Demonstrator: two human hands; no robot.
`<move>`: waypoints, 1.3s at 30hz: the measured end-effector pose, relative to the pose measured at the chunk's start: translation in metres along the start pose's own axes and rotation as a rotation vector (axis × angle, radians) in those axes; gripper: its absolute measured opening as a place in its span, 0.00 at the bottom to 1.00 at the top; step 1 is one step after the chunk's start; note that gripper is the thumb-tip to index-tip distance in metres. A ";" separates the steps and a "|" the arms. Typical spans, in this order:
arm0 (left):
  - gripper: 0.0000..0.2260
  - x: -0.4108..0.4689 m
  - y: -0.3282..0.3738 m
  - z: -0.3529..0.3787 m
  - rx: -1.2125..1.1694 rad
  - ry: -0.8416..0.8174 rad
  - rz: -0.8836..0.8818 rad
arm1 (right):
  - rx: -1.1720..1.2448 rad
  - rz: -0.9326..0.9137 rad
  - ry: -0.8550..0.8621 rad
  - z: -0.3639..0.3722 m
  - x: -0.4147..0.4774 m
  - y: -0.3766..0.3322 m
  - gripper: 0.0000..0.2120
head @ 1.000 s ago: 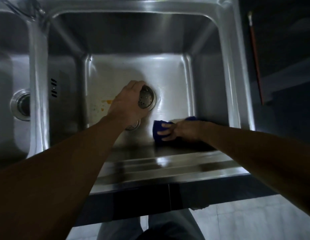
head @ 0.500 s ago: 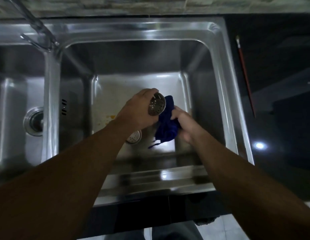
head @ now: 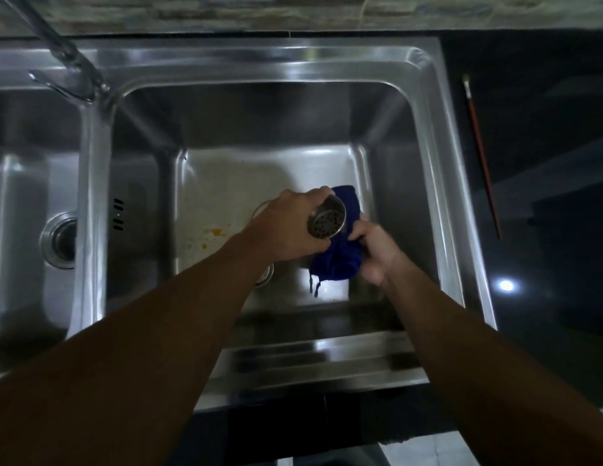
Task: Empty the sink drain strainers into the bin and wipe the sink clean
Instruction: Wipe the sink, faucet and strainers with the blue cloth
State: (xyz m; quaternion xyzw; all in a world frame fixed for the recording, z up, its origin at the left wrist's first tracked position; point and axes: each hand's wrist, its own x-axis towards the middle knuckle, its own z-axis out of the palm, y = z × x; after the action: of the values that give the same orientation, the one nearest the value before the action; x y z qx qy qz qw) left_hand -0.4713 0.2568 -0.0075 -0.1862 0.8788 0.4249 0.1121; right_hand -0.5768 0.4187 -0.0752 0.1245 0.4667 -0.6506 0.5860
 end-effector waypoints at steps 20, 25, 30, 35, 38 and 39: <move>0.39 0.100 -0.059 0.027 0.119 0.155 -0.206 | -0.534 -0.237 0.597 0.000 -0.004 -0.002 0.14; 0.40 0.121 -0.057 0.039 0.123 0.161 -0.180 | -0.638 -0.166 0.602 0.010 0.003 0.008 0.11; 0.49 0.117 -0.058 0.036 0.055 0.132 -0.136 | -1.072 -0.262 0.532 0.011 0.000 0.012 0.17; 0.41 0.073 -0.075 0.017 0.038 0.201 -0.188 | -1.880 -0.433 0.378 0.016 0.000 0.015 0.26; 0.31 0.029 -0.088 0.013 0.209 0.127 -0.242 | -2.141 -0.442 0.236 0.015 0.011 0.025 0.28; 0.32 0.013 -0.091 0.014 0.223 0.076 -0.273 | -2.198 -0.450 0.183 0.014 0.016 0.028 0.28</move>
State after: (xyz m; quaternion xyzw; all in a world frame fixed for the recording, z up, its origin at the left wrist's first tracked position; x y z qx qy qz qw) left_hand -0.4442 0.2131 -0.0849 -0.3063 0.8906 0.2982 0.1553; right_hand -0.5517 0.4015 -0.0917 -0.4991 0.8399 0.0346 0.2104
